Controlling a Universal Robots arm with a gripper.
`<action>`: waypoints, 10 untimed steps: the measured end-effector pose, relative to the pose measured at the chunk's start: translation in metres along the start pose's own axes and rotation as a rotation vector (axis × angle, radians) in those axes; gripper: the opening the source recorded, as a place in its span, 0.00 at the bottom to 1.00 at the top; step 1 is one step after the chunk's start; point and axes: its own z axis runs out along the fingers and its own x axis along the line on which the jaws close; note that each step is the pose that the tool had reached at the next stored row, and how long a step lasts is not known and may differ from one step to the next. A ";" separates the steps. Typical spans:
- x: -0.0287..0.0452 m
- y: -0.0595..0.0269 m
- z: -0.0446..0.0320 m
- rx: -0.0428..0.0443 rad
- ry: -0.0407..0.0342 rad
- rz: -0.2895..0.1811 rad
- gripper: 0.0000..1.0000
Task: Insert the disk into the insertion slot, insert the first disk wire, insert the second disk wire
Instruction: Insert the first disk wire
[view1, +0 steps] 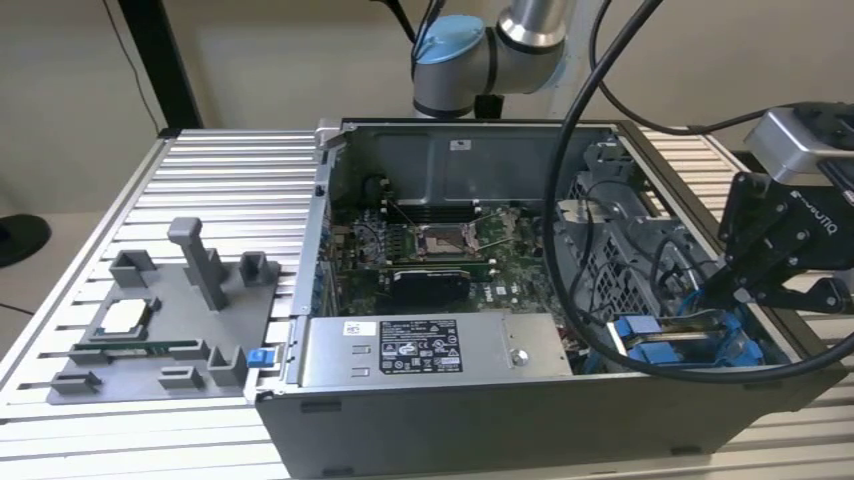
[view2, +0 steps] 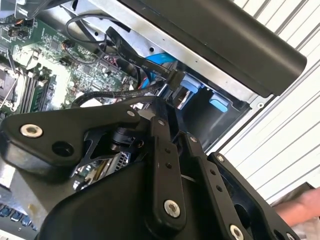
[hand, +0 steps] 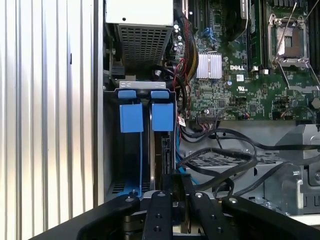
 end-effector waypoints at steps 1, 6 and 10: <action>0.0000 0.0000 0.0002 -0.0012 0.0000 0.000 0.00; 0.0002 -0.0007 0.0019 -0.0077 0.0001 0.001 0.00; 0.0002 -0.0030 0.0044 -0.0149 0.0006 0.002 0.00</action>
